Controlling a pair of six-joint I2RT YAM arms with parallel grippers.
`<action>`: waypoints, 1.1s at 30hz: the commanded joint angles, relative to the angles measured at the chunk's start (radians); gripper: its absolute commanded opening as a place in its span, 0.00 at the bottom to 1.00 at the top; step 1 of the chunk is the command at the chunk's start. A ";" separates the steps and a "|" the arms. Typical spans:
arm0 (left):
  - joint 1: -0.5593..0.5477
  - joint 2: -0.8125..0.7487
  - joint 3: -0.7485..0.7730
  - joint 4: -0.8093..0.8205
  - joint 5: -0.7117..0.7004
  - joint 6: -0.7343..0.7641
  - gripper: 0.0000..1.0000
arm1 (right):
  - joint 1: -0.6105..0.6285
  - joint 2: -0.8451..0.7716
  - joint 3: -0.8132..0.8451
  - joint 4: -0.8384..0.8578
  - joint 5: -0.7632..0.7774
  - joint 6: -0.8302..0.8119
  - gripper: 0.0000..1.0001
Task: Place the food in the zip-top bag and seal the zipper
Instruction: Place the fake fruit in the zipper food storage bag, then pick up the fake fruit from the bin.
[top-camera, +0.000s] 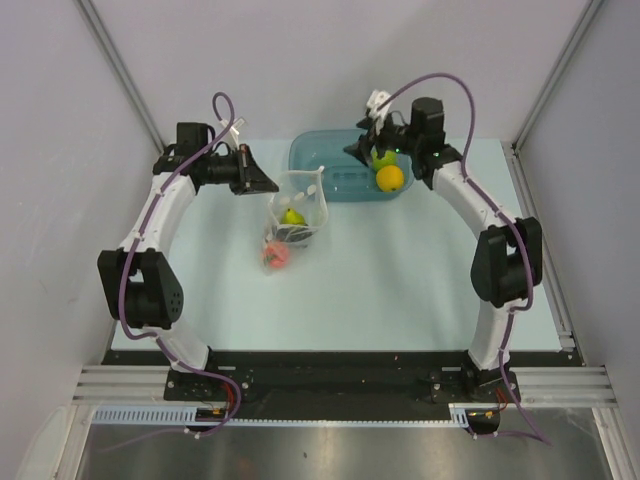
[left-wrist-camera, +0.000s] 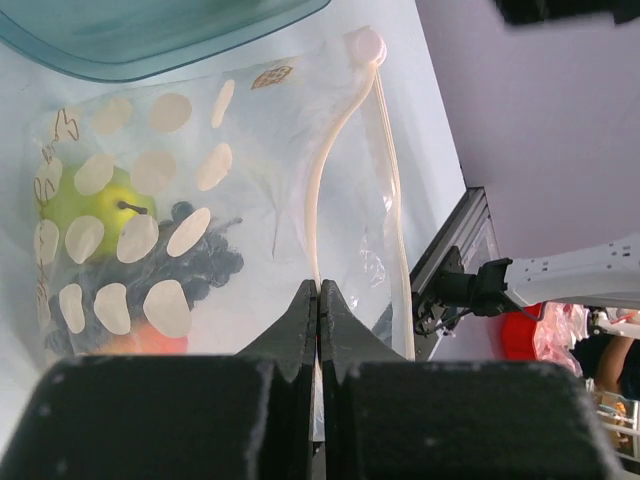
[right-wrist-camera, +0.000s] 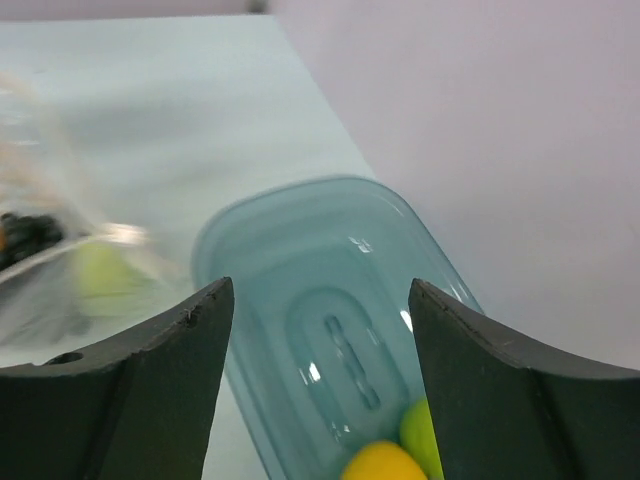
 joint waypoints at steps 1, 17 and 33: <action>0.003 -0.002 0.033 0.023 -0.018 -0.010 0.00 | -0.074 0.145 0.213 -0.156 0.213 0.306 0.73; 0.003 0.028 0.056 0.009 -0.041 -0.013 0.00 | -0.111 0.470 0.496 -0.533 0.472 0.338 0.79; 0.003 0.044 0.066 -0.005 -0.038 -0.010 0.00 | -0.093 0.544 0.505 -0.579 0.476 0.326 0.99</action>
